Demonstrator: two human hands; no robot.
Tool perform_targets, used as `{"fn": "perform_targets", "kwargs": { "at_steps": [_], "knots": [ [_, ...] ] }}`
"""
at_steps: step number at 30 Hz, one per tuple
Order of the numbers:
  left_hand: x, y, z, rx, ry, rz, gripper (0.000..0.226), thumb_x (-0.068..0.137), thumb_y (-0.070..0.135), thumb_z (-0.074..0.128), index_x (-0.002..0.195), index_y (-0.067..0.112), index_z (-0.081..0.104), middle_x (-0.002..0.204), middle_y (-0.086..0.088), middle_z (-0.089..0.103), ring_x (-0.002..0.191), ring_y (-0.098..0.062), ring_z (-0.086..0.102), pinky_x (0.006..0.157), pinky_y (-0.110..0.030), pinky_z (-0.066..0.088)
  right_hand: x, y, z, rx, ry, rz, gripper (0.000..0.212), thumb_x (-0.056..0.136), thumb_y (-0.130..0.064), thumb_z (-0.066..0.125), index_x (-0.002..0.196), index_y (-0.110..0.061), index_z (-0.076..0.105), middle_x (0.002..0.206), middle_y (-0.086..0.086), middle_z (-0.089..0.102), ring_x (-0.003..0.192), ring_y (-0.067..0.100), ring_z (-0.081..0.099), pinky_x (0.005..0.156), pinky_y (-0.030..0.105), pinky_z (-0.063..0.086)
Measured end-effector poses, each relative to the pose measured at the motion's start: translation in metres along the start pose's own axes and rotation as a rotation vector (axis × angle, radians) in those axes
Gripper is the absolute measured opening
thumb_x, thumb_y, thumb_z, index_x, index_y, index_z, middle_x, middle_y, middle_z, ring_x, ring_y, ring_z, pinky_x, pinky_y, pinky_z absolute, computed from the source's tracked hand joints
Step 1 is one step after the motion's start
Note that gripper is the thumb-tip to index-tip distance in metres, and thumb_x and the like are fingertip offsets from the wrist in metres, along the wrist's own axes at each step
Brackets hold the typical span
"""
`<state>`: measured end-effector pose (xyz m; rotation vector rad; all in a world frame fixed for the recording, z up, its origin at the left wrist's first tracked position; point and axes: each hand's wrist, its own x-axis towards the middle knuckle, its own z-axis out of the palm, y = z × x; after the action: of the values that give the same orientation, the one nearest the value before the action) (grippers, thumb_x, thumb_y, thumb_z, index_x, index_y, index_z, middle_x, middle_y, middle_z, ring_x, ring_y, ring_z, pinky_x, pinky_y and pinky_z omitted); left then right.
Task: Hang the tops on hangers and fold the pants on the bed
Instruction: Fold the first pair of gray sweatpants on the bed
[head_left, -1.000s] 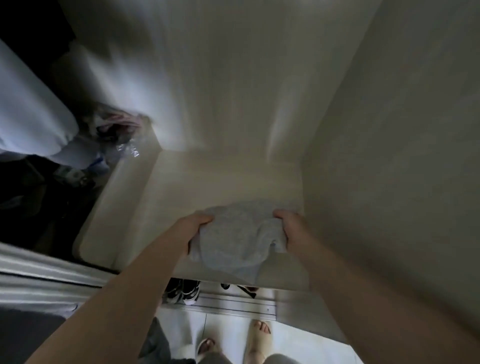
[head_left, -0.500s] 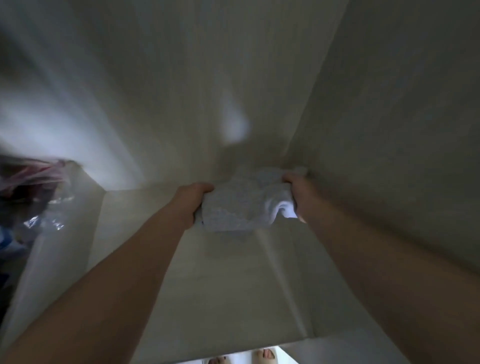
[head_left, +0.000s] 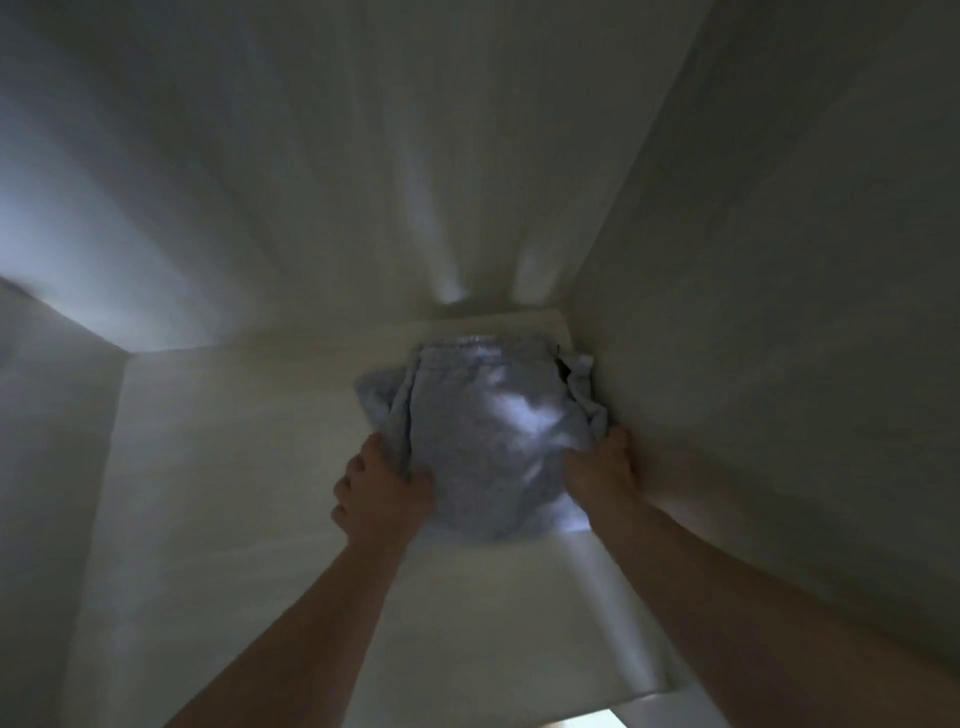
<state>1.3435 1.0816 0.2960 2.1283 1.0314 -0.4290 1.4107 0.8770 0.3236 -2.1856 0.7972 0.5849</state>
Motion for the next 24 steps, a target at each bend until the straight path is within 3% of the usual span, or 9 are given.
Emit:
{"fn": "perform_targets", "kwargs": {
  "at_steps": [3, 4, 6, 9, 13, 19, 24],
  "knots": [
    [-0.009, -0.012, 0.017, 0.186, 0.202, 0.309, 0.082, 0.079, 0.057, 0.052, 0.153, 0.031, 0.03, 0.16, -0.009, 0.029, 0.145, -0.038, 0.024, 0.111, -0.057, 0.026, -0.027, 0.024, 0.028, -0.342, 0.242, -0.392, 0.089, 0.082, -0.03, 0.066, 0.156, -0.027, 0.016, 0.163, 0.007, 0.015, 0.148, 0.032, 0.017, 0.116, 0.053, 0.022],
    [-0.01, -0.016, 0.022, 0.237, 0.204, 0.391, 0.082, 0.08, 0.06, 0.051, 0.154, 0.035, 0.028, 0.163, -0.008, 0.022, 0.147, -0.04, 0.021, 0.111, -0.058, 0.025, -0.031, 0.032, 0.035, -0.453, 0.249, -0.548, 0.091, 0.081, -0.034, 0.065, 0.157, -0.033, 0.014, 0.165, 0.004, 0.009, 0.151, 0.031, 0.01, 0.116, 0.056, 0.018],
    [-0.01, -0.027, 0.032, 0.377, 0.146, 0.498, 0.076, 0.089, 0.062, 0.049, 0.156, 0.042, 0.02, 0.168, -0.005, 0.005, 0.15, -0.041, 0.011, 0.113, -0.061, 0.02, -0.03, 0.048, 0.044, -0.617, 0.129, -0.666, 0.088, 0.086, -0.045, 0.061, 0.157, -0.043, 0.007, 0.167, 0.001, -0.004, 0.154, 0.03, -0.005, 0.118, 0.061, 0.008],
    [-0.008, -0.041, 0.045, 0.464, 0.039, 0.515, 0.069, 0.095, 0.065, 0.042, 0.155, 0.052, 0.011, 0.168, 0.001, -0.011, 0.153, -0.036, 0.001, 0.119, -0.059, 0.015, -0.017, 0.073, 0.052, -0.839, -0.039, -0.635, 0.085, 0.093, -0.063, 0.045, 0.157, -0.042, -0.005, 0.167, 0.004, -0.015, 0.153, 0.032, -0.014, 0.12, 0.061, 0.003],
    [0.001, -0.036, 0.055, 0.437, 0.073, 0.558, 0.065, 0.097, 0.062, 0.039, 0.156, 0.047, 0.017, 0.169, -0.003, -0.003, 0.152, -0.037, 0.006, 0.119, -0.056, 0.017, 0.007, 0.073, 0.05, -0.881, -0.064, -0.639, 0.086, 0.092, -0.072, 0.038, 0.156, -0.043, -0.011, 0.167, 0.007, -0.017, 0.153, 0.031, -0.015, 0.12, 0.062, 0.003],
    [0.035, 0.002, 0.057, 0.456, 0.058, 0.545, 0.065, 0.098, 0.062, 0.036, 0.157, 0.044, 0.016, 0.168, -0.006, 0.001, 0.153, -0.036, 0.003, 0.119, -0.056, 0.018, 0.045, 0.026, 0.038, -0.897, -0.123, -0.609, 0.089, 0.094, -0.069, 0.045, 0.156, -0.043, -0.013, 0.166, 0.005, -0.021, 0.153, 0.032, -0.012, 0.121, 0.059, 0.003],
    [0.037, 0.012, 0.048, 0.467, -0.012, 0.489, 0.065, 0.097, 0.062, 0.038, 0.156, 0.046, 0.016, 0.168, -0.002, -0.003, 0.153, -0.036, -0.002, 0.119, -0.06, 0.013, 0.044, 0.006, 0.032, -0.881, -0.162, -0.569, 0.082, 0.097, -0.06, 0.045, 0.154, -0.047, -0.013, 0.168, 0.005, -0.01, 0.154, 0.034, -0.005, 0.122, 0.058, 0.005]
  ]
}}
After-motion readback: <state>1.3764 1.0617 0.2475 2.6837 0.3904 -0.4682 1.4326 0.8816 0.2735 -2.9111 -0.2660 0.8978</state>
